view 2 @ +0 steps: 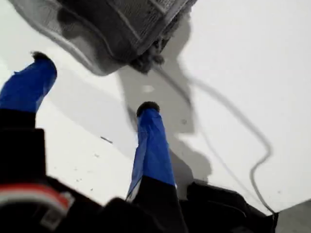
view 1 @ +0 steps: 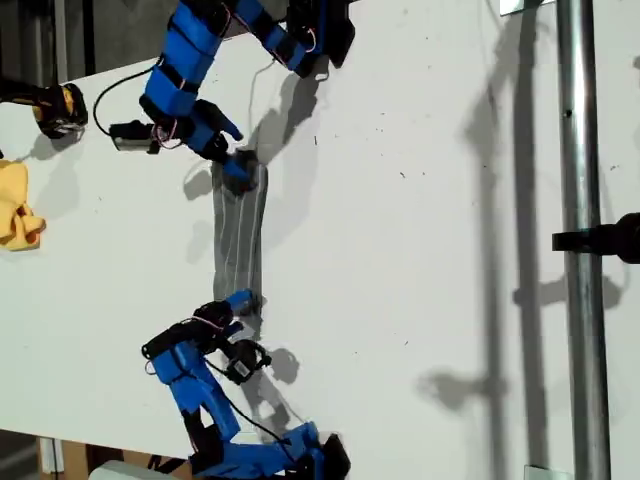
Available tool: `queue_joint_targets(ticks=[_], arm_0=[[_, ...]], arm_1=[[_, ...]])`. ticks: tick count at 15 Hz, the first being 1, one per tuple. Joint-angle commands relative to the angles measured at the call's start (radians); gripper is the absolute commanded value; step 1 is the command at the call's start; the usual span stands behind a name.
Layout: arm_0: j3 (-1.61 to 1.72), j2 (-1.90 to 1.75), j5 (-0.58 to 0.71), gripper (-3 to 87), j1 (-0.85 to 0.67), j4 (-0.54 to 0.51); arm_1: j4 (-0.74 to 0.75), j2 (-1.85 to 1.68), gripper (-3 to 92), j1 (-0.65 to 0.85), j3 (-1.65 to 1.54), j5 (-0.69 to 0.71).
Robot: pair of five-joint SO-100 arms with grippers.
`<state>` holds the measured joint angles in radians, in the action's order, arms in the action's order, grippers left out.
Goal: Grasp corners of a towel and fold twice.
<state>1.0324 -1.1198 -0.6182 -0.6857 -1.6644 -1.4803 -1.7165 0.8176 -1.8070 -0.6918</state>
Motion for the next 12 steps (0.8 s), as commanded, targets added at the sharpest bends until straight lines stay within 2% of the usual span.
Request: queue_joint_targets(ticks=[1, 3, 5, 6, 7, 8, 10, 12], arm_0=[[0.081, -0.307, -0.028, 35.0, 0.032, -0.012], [0.232, -0.546, -0.069, 35.3, 0.051, 0.003], [0.469, -0.827, -0.126, 20.0, 0.095, 0.069], [0.618, -0.992, -0.16, 15.6, 0.133, 0.135], [0.765, -1.172, -0.204, 7.8, 0.166, 0.206], [0.925, -1.37, -0.242, -2.3, 0.196, 0.279], [1.187, -1.684, -0.321, -2.3, 0.262, 0.367], [1.393, -1.919, -0.364, -2.3, 0.339, 0.46]], arm_1=[[-0.12, -0.29, 36.6, 0.052, 0.054, -0.009], [-0.21, -0.522, 33.1, 0.101, 0.014, -0.021], [-0.19, -0.805, 23.7, 0.048, -0.109, -0.13], [-0.17, -0.917, 20.9, -0.008, -0.173, -0.198], [-0.132, -1.005, 18.6, -0.087, -0.233, -0.279], [-0.087, -1.094, 11.8, -0.164, -0.324, -0.37], [0.015, -1.325, 4.3, -0.295, -0.561, -0.506], [0.038, -1.58, -0.2, -0.397, -0.776, -0.629]])
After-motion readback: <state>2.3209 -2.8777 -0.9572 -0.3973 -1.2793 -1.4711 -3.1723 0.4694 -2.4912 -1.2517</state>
